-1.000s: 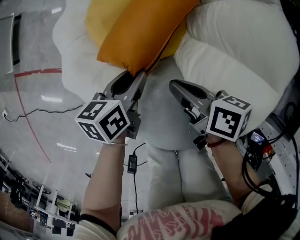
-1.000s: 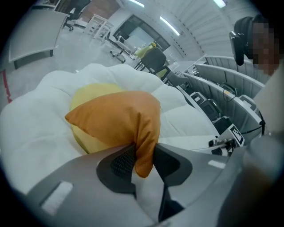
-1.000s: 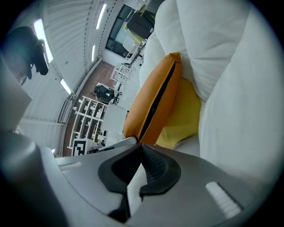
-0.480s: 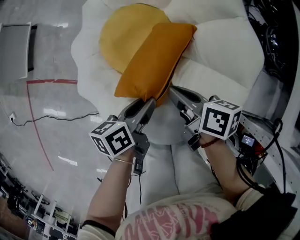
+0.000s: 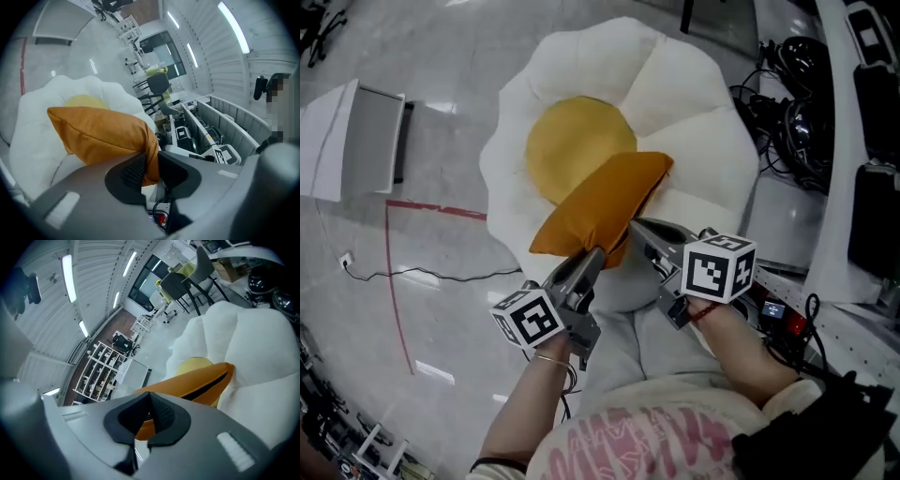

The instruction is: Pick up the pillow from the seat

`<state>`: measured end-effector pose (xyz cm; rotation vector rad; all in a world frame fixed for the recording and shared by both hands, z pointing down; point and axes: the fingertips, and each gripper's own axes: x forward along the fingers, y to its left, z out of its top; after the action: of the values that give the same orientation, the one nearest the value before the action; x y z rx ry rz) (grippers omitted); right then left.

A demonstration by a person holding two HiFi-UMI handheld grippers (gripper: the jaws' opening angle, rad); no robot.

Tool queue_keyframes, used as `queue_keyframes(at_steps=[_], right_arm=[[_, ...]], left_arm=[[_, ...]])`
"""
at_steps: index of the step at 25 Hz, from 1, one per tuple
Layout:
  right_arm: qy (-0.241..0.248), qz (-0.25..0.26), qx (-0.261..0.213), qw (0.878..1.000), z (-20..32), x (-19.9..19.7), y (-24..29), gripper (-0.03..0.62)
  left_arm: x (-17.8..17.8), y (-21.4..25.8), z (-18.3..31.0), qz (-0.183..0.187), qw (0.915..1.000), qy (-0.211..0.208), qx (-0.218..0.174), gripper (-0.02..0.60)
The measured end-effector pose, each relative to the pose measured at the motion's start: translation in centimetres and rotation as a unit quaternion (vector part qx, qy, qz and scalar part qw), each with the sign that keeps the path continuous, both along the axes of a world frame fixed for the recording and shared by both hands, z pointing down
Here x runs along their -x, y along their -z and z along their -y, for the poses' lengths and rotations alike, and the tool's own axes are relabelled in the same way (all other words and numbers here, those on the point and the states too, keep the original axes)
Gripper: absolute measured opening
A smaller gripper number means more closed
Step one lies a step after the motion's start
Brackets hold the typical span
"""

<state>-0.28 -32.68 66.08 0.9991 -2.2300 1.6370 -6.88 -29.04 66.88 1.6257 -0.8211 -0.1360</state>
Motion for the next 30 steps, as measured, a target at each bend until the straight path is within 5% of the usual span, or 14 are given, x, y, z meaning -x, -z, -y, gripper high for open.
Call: queue_keyframes(at_steps=[9,16,30], right_arm=[[0.038,0.000,-0.063,0.997,0.8,0.9,10.4,0.005],[0.067,0.009,-0.143,0.987,1.4,2.1,21.1,0.005],[0.071,0.042,-0.322,0.943,2.9,5.1,39.2,0.003]], left_arm=[[-0.7,12.7,2.4,-0.040,0.9962,0.021,-0.075,0.078],[0.6,24.1,3.5,-0.054,0.9841,0.029,-0.167,0.072],[3.2,42.3,4.7,-0.023,0.9269,0.000,-0.375,0.071]])
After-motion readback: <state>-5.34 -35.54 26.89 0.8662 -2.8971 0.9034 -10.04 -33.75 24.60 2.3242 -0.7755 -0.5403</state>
